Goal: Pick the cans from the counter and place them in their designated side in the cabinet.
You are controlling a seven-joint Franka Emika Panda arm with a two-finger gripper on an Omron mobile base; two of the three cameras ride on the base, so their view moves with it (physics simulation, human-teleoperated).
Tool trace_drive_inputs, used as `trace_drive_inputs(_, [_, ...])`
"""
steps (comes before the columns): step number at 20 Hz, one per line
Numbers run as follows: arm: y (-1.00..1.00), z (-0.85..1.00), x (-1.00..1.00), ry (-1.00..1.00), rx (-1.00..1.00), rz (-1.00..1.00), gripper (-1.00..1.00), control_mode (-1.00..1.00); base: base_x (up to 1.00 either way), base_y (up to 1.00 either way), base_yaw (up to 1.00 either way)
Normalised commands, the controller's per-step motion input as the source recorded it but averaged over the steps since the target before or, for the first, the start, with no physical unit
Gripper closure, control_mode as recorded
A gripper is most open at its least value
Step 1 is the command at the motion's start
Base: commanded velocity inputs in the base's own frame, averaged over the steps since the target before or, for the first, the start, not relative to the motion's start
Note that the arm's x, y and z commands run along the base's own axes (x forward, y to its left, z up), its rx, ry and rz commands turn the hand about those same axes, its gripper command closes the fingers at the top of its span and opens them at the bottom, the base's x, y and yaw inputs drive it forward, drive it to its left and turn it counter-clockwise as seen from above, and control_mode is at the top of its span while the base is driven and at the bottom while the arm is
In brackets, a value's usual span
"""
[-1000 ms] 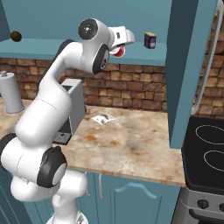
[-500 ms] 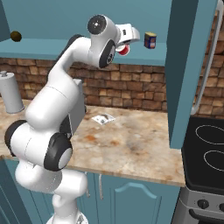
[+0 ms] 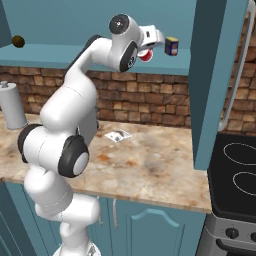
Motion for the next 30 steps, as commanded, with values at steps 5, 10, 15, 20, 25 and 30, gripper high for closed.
trace_drive_inputs(5, [-0.13, 0.0, 0.32, 0.04, 0.0, 0.0, 1.0, -1.0, 0.0, 0.0, 0.0])
trace_drive_inputs(10, [-0.06, -0.01, 0.32, 0.0, 0.0, 0.0, 1.0, -1.0, 0.0, 0.0, 0.0])
trace_drive_inputs(15, [-0.05, -0.1, 0.34, 0.01, 0.0, 0.0, 1.0, -1.0, 0.0, 0.0, 0.0])
trace_drive_inputs(20, [-0.06, -0.14, 0.36, 0.02, 0.0, 0.0, 1.0, -1.0, 0.0, 0.0, 0.0])
trace_drive_inputs(25, [-0.07, -0.1, 0.34, 0.05, 0.0, 0.0, 1.0, -1.0, 0.0, 0.0, 0.0])
trace_drive_inputs(30, [-0.07, -0.03, 0.24, 0.07, 0.0, 0.01, 1.0, -1.0, 0.0, 0.0, 0.0])
